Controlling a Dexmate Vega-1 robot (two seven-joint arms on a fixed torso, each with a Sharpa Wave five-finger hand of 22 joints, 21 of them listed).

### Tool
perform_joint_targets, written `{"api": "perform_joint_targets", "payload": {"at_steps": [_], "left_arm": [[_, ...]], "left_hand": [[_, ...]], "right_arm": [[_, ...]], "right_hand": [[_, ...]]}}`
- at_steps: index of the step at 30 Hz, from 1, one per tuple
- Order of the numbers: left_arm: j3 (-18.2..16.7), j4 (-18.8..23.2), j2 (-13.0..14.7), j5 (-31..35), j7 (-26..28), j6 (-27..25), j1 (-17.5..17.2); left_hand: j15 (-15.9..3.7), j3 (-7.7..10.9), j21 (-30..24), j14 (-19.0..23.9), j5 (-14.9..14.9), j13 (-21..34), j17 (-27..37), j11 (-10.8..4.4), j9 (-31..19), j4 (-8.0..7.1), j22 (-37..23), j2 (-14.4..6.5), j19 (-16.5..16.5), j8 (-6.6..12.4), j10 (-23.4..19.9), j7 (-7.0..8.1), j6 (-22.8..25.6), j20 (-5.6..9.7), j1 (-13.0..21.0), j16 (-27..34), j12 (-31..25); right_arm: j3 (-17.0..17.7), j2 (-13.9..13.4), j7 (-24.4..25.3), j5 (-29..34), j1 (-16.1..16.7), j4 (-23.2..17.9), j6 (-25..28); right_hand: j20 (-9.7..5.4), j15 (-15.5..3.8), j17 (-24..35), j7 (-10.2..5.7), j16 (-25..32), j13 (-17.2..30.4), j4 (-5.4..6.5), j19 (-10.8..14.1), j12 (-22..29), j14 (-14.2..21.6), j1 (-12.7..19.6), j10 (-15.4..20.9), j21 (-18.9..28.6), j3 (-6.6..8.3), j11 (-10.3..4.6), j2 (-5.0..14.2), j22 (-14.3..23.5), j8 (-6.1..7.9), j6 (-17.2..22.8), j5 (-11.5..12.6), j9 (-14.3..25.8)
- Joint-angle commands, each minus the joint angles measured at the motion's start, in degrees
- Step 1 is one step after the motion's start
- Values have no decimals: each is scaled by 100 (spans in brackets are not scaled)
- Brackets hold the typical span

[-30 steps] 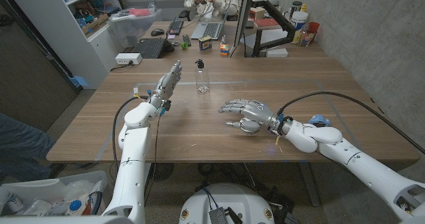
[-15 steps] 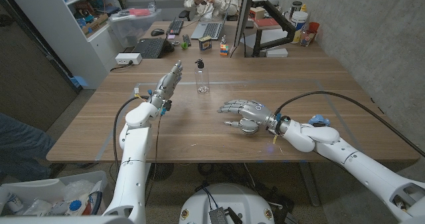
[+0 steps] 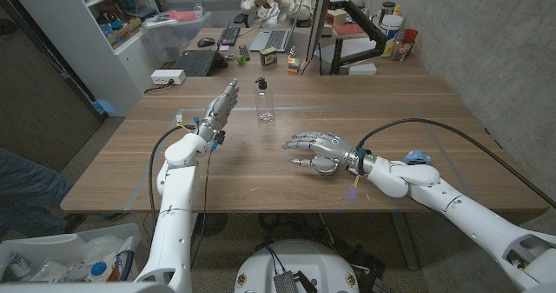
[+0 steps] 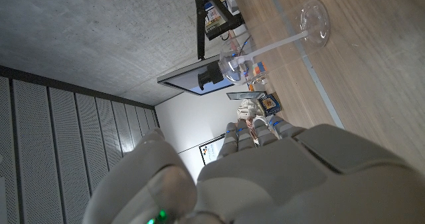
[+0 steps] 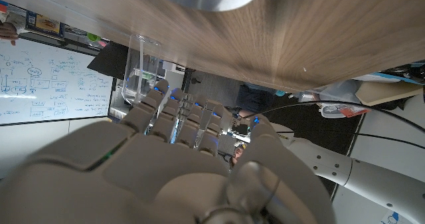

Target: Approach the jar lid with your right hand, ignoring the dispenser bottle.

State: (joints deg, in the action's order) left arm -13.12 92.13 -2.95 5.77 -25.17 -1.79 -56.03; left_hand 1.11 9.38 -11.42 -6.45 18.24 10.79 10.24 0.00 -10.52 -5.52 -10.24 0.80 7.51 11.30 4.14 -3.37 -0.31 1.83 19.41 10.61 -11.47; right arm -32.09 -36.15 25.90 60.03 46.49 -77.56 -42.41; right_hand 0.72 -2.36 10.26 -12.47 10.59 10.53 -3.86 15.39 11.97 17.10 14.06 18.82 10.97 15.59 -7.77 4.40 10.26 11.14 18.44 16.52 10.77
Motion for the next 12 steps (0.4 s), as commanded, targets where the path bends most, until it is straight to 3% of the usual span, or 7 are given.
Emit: {"api": "perform_joint_targets", "payload": {"at_steps": [1, 12], "left_arm": [[-3, -68, -8, -18, 10, 32, 17], [11, -156, -9, -13, 29, 62, 71]], "left_hand": [[-1, -36, -11, -34, -15, 10, 34, -9, -27, -12, -18, -52, 42, 2, 41, -12, 2, 1, 20, 16, -14], [0, -47, -8, -38, -16, 9, 33, -34, -27, -9, -17, -56, 52, 6, 39, -8, 8, -6, 28, 15, -14]], "right_arm": [[-140, 49, -79, -18, -151, 194, -15], [-212, 108, -82, -31, -302, 359, -83]], "right_hand": [[1, -48, 24, -14, 14, 21, -43, -20, 20, 38, 19, 4, 1, 16, 13, 50, 15, 43, 44, -13, 24], [7, -32, 23, -14, 31, 22, -49, 12, 31, 90, 26, 25, 18, 24, 14, 60, 15, 47, 69, -24, 23]]}}
